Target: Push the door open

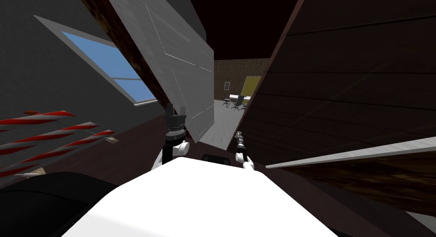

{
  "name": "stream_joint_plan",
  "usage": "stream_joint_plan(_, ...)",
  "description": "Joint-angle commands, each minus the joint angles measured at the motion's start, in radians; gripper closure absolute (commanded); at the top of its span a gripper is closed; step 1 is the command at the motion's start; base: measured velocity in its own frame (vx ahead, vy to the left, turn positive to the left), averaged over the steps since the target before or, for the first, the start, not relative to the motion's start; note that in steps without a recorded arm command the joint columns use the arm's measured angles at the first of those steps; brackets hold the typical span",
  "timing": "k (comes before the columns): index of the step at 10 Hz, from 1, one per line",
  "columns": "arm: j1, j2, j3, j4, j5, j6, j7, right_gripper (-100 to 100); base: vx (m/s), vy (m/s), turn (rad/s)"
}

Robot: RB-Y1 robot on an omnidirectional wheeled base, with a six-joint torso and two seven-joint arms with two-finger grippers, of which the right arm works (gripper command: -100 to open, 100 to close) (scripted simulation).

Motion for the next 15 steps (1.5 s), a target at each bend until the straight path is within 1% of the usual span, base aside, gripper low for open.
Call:
stream_joint_plan(1,-0.001,0.0,-0.001,-0.001,0.0,-0.002,-0.001,100,0.0,0.0,0.0)
stream_joint_plan(4,0.0,-0.004,-0.018,0.003,-0.01,-0.001,0.008,100,0.139,0.019,-0.038)
stream_joint_plan(7,-0.001,-0.007,-0.041,0.006,-0.022,-0.002,0.018,100,0.198,0.013,-0.037)
stream_joint_plan(15,-0.005,-0.016,-0.13,0.018,-0.069,-0.007,0.058,100,0.2,0.027,-0.07)
